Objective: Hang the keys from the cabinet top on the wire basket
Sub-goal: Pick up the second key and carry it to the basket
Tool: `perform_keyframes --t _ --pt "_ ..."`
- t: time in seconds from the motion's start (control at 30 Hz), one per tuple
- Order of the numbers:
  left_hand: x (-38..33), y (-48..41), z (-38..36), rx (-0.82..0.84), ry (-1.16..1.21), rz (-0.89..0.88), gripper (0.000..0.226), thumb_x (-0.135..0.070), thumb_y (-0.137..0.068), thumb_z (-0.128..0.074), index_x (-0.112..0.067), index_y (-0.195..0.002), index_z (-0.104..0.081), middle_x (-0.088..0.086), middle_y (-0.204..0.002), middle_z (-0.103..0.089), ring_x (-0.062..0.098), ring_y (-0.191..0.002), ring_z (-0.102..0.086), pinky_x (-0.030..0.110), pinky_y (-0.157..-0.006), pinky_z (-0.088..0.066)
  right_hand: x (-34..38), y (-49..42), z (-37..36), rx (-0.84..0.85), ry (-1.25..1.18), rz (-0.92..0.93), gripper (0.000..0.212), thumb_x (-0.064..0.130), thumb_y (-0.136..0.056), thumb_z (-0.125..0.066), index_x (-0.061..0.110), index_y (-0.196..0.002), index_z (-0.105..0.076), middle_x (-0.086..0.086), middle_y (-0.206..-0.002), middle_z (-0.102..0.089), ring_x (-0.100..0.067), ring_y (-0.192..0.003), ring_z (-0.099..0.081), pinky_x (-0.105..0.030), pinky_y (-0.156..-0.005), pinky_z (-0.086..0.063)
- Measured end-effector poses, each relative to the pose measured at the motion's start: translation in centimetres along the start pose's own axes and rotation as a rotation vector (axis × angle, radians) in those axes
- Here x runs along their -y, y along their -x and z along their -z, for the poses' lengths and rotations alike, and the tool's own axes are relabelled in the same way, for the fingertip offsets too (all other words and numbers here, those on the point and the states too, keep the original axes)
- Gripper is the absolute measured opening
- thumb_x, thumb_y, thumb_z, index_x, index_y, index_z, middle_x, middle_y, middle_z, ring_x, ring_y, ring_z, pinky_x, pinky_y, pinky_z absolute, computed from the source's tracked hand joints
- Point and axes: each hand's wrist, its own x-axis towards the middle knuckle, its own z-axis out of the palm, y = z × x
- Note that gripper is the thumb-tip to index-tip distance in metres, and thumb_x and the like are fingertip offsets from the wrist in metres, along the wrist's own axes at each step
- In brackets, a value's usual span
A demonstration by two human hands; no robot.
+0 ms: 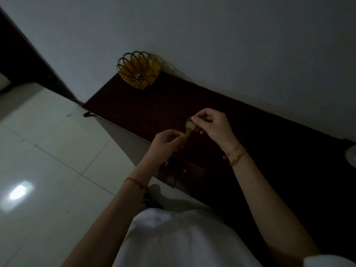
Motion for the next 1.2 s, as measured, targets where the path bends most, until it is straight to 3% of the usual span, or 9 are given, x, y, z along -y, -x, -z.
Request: perform_keyframes --t 0.4,0.6,0.9,1.2 --pt "-2.1 -6.7 15.3 0.042 -0.026 -0.007 0.016 -0.017 -0.095 -0.054 -0.007 -0.101 -0.065 0.002 -0.083 -0.063 0.014 -0.079 -0.059 0.027 -0.076 -0.049 5.0 -9.6 -12.1 -0.105 -0.029 0.021 0.018 0.024 -0.087 -0.066 0.007 -0.09 -0.07 -0.006 -0.078 -0.071 -0.013 -0.062 -0.065 -0.025 -0.053 -0.052" --pt "-2.9 -9.5 20.6 0.102 -0.05 -0.016 0.018 -0.016 -0.095 -0.055 -0.003 -0.102 -0.065 0.004 -0.081 -0.062 0.014 -0.077 -0.058 0.024 -0.072 -0.048 6.7 -12.7 -16.2 -0.189 -0.016 0.008 0.017 0.025 -0.087 -0.066 0.009 -0.088 -0.07 0.0 -0.073 -0.068 -0.01 -0.06 -0.064 -0.023 -0.052 -0.051" --pt "-3.0 -12.4 23.5 0.181 -0.057 -0.009 0.018 -0.014 -0.094 -0.055 -0.002 -0.102 -0.066 0.004 -0.079 -0.063 0.014 -0.074 -0.058 0.026 -0.072 -0.048 7.3 -14.8 -18.0 -0.249 0.053 -0.025 0.018 0.024 -0.088 -0.064 0.008 -0.09 -0.069 -0.009 -0.08 -0.072 -0.012 -0.061 -0.065 -0.021 -0.052 -0.049" --pt "-3.8 -17.1 24.0 0.063 -0.059 -0.065 0.008 -0.025 -0.088 -0.065 -0.02 -0.09 -0.07 0.001 -0.078 -0.071 0.009 -0.07 -0.064 0.027 -0.07 -0.052 8.7 -20.4 -16.9 -0.243 0.143 0.026 0.018 0.021 -0.088 -0.065 0.003 -0.09 -0.068 -0.01 -0.079 -0.071 0.0 -0.053 -0.059 -0.012 -0.047 -0.044"
